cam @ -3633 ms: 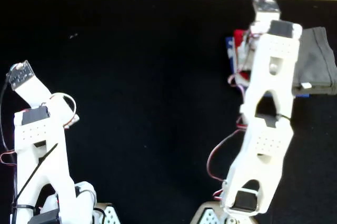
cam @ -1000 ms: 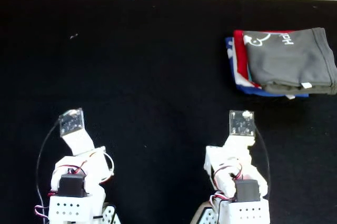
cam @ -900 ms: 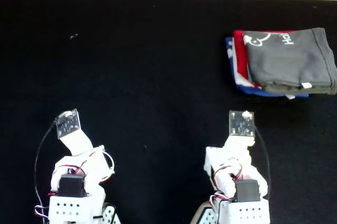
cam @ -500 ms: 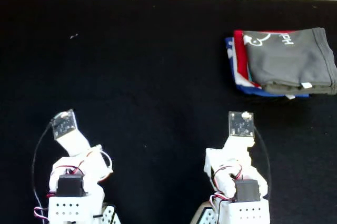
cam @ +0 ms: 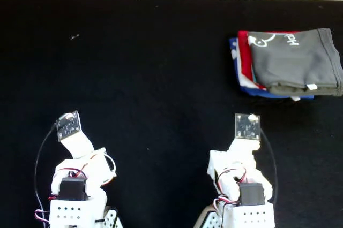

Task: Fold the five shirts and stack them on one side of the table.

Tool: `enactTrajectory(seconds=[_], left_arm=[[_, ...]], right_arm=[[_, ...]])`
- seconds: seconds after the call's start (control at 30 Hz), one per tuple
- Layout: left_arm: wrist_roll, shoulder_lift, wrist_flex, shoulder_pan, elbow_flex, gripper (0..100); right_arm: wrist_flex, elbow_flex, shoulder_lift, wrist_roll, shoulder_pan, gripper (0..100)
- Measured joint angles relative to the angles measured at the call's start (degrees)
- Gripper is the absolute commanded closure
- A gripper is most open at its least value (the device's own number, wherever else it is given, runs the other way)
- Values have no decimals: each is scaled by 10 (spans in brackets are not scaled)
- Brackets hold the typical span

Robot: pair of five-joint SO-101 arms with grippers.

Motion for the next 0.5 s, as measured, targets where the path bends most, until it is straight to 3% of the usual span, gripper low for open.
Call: enactTrajectory(seconds=[0.5], left_arm=[[2, 0, 0, 0, 0, 988]], right_arm=[[0, 0, 0, -4, 0, 993]])
